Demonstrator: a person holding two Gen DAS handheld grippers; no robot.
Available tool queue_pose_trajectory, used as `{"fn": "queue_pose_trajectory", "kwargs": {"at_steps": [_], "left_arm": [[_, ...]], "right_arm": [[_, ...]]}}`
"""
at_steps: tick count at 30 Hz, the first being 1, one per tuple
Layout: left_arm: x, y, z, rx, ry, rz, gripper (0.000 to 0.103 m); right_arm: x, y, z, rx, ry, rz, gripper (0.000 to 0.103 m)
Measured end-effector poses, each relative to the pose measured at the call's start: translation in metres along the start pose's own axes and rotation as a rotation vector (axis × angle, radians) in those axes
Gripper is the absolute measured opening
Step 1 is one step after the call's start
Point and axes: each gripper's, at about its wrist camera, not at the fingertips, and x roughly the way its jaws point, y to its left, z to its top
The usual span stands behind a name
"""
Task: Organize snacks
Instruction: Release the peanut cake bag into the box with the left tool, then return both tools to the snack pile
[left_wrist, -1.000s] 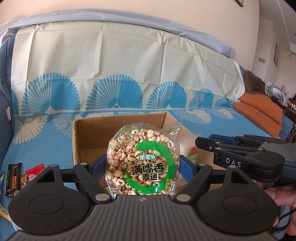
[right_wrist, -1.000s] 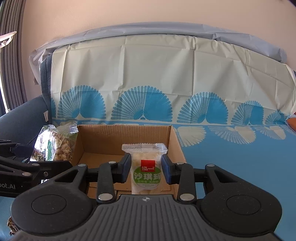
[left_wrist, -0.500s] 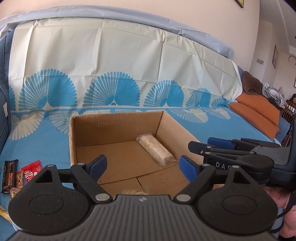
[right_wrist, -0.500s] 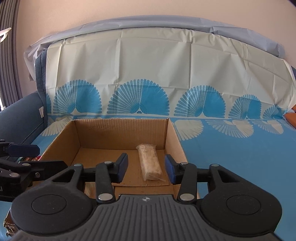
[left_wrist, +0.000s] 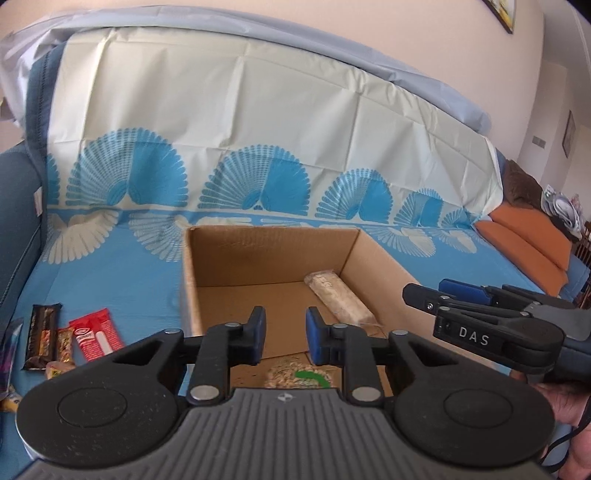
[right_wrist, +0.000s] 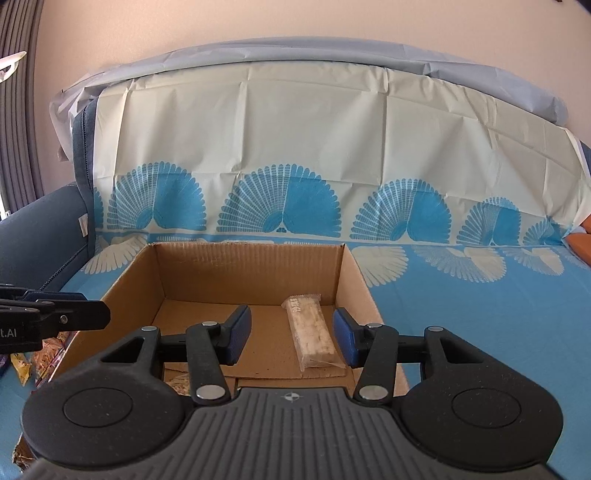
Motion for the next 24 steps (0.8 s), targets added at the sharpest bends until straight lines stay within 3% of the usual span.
{"fn": "queue_pose_trajectory", "kwargs": {"at_steps": [4, 6, 10, 15, 19, 24], "left_arm": [[-0.022, 0.025, 0.005, -0.032, -0.024, 0.02, 0.025], [-0.03, 0.041, 0.01, -0.048, -0.016, 0.019, 0.025], [-0.04, 0.083, 0.014, -0.049, 0.005, 0.117, 0.025], [-0.051, 0.156, 0.001, -0.356, 0.062, 0.182, 0.025], [-0.048, 0.193, -0.022, -0.472, 0.114, 0.226, 0.025], [-0.036, 0.234, -0.043, -0.634, 0.214, 0.215, 0.025]], "right_arm": [[-0.004, 0.018, 0.004, 0.013, -0.02, 0.038, 0.048], [-0.007, 0.029, 0.005, 0.022, -0.03, 0.072, 0.039], [-0.013, 0.06, 0.007, 0.029, -0.052, 0.154, 0.035], [-0.015, 0.105, 0.009, 0.02, -0.042, 0.254, 0.035], [-0.011, 0.143, 0.009, 0.003, -0.003, 0.343, 0.035], [-0.005, 0.184, -0.001, -0.027, 0.08, 0.452, 0.035]]}}
